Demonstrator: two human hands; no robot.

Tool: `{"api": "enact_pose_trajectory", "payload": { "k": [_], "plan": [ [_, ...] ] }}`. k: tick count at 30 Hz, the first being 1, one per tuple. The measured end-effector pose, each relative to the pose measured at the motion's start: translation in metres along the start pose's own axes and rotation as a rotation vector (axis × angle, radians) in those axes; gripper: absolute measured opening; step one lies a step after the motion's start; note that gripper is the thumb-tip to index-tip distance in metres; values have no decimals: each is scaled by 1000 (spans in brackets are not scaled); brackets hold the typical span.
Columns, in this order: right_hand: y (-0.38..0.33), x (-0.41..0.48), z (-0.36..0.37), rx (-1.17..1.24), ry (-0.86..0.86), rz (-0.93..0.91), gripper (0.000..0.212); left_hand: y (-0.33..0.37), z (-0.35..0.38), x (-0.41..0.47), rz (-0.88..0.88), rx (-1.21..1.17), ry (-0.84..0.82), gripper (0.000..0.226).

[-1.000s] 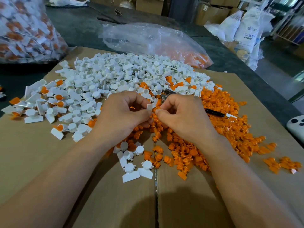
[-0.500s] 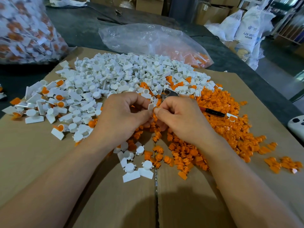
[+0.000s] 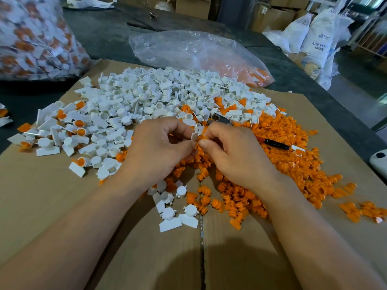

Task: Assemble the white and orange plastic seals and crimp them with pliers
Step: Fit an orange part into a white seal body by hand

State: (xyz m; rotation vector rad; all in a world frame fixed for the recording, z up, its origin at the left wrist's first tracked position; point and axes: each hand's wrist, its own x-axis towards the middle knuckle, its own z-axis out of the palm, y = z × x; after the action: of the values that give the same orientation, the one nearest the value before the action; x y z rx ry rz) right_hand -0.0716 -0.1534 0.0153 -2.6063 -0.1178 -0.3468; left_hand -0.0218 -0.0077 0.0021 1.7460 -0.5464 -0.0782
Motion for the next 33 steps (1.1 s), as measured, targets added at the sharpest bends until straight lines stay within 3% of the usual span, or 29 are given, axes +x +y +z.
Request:
{"api": "enact_pose_trajectory", "payload": {
  "k": [10, 17, 24, 33],
  "plan": [
    [1, 4, 3, 206, 3, 47, 21, 1, 2, 3, -31, -1, 64, 18],
    [-2, 2, 4, 421, 227, -14, 27, 3, 0, 4, -98, -230, 21, 17],
    [0, 0, 6, 406, 218, -58, 30, 2, -2, 7, -200, -432, 26, 20],
    [2, 2, 4, 325, 293, -50, 27, 5, -1, 5, -188, -403, -14, 15]
  ]
}}
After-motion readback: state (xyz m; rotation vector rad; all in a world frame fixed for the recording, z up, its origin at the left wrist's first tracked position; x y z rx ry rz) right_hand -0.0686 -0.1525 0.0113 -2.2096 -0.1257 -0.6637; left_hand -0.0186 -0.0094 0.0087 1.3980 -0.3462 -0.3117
